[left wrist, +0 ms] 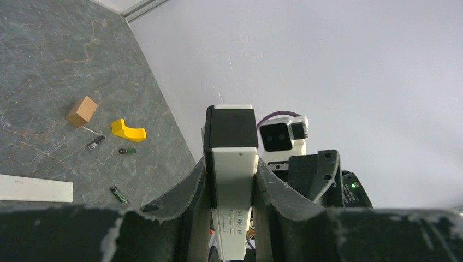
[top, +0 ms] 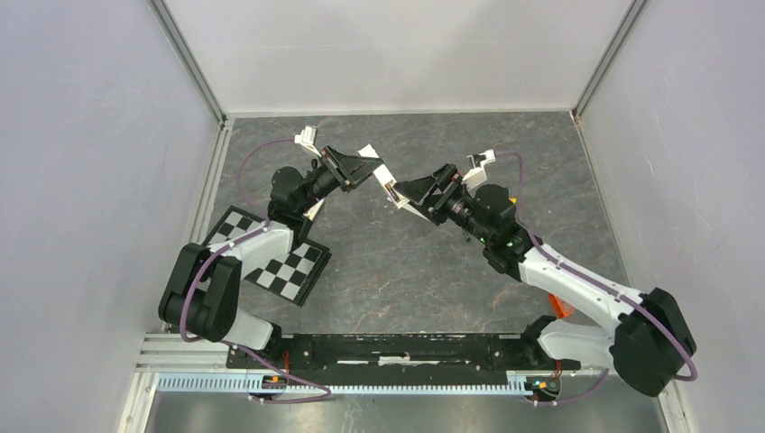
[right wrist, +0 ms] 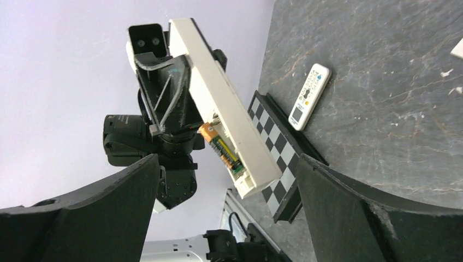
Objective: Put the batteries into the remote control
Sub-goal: Load the battery into the remote control.
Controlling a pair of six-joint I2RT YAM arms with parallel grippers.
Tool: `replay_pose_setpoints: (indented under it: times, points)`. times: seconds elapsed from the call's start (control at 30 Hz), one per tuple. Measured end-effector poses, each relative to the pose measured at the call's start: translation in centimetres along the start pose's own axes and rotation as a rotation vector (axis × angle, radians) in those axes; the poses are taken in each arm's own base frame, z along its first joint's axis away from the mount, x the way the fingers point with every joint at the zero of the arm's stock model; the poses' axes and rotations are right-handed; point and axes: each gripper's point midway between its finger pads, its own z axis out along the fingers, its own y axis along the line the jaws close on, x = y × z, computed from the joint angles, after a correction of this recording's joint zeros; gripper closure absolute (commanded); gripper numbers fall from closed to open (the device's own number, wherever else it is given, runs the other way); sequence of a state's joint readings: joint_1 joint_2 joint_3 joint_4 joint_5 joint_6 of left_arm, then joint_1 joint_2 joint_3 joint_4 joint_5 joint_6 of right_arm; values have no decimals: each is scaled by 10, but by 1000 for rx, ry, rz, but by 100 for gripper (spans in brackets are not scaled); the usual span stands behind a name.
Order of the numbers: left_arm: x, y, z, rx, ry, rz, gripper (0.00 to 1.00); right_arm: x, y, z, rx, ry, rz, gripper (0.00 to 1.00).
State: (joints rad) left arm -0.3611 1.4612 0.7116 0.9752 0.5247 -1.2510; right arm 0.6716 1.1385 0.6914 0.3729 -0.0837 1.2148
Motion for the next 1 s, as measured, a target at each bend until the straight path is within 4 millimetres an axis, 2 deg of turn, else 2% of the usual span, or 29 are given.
replay_pose_setpoints:
  times: [0.3,0.5,0.73,1.0]
  points:
    - [1,1,0,-13,7,1,86,23,-18,27,39,106,128,2]
    - [1,1,1,-17,16,7,86,21,-5,33,-4,107,157,2]
    - [3,-4,2,1,37,22,86,16,8,46,-46,108,170,20]
    - [1,-8,2,16,32,40,86,21,2,52,-36,126,182,47]
